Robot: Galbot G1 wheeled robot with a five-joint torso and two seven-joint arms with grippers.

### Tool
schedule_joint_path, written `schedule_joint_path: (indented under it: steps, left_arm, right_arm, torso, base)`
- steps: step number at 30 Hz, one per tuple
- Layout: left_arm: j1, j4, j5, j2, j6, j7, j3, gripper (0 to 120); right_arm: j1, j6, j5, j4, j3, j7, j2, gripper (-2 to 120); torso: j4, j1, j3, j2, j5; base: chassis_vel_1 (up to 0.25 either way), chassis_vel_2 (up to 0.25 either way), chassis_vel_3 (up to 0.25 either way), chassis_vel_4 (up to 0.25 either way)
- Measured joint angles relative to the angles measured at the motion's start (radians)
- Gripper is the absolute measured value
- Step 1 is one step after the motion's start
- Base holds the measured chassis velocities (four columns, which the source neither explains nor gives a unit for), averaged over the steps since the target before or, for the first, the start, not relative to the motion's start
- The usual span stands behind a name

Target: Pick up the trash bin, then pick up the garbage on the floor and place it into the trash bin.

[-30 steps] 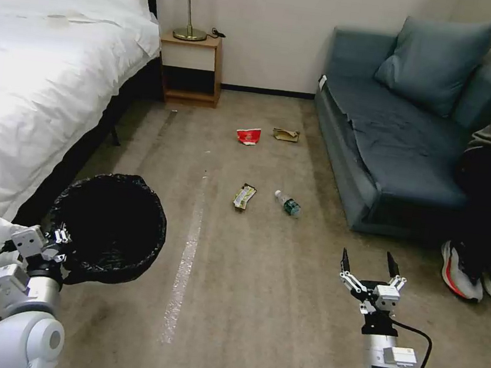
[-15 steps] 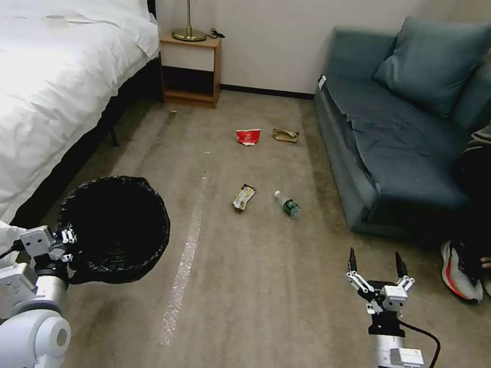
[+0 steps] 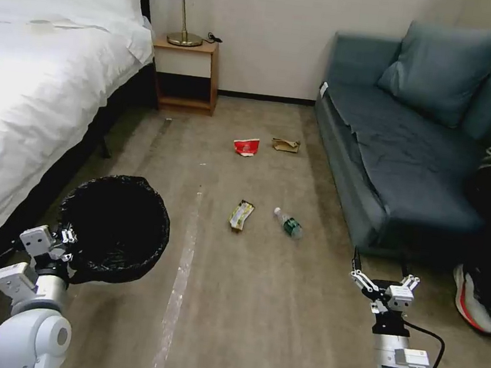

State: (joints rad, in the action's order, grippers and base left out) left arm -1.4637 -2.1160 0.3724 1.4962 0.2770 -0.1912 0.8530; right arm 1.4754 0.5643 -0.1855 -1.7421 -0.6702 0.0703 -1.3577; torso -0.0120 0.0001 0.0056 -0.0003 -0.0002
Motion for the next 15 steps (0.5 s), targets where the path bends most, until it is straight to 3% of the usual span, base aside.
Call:
schedule_joint_path:
  steps: [9,15]
  left_arm:
    - [0.0,-0.006,0.001,0.0,0.0,-0.001,0.002,6]
    - [-0.002,-0.007,0.001,-0.001,0.0,-0.002,0.001,6]
  right_arm:
    - [0.0,0.0,0.0,-0.001,0.0,0.005,-0.001,100]
    - [0.0,0.002,-0.001,-0.005,0.0,0.008,-0.004,100]
  torso:
    - [0.0001,0.0,0.0,0.0,-0.0002]
    - [-0.0001,0.0,0.0,0.0,-0.0001]
  base:
    - [-0.284,0.268,0.282,-0.275]
    - [-0.22,0.212,0.206,-0.209]
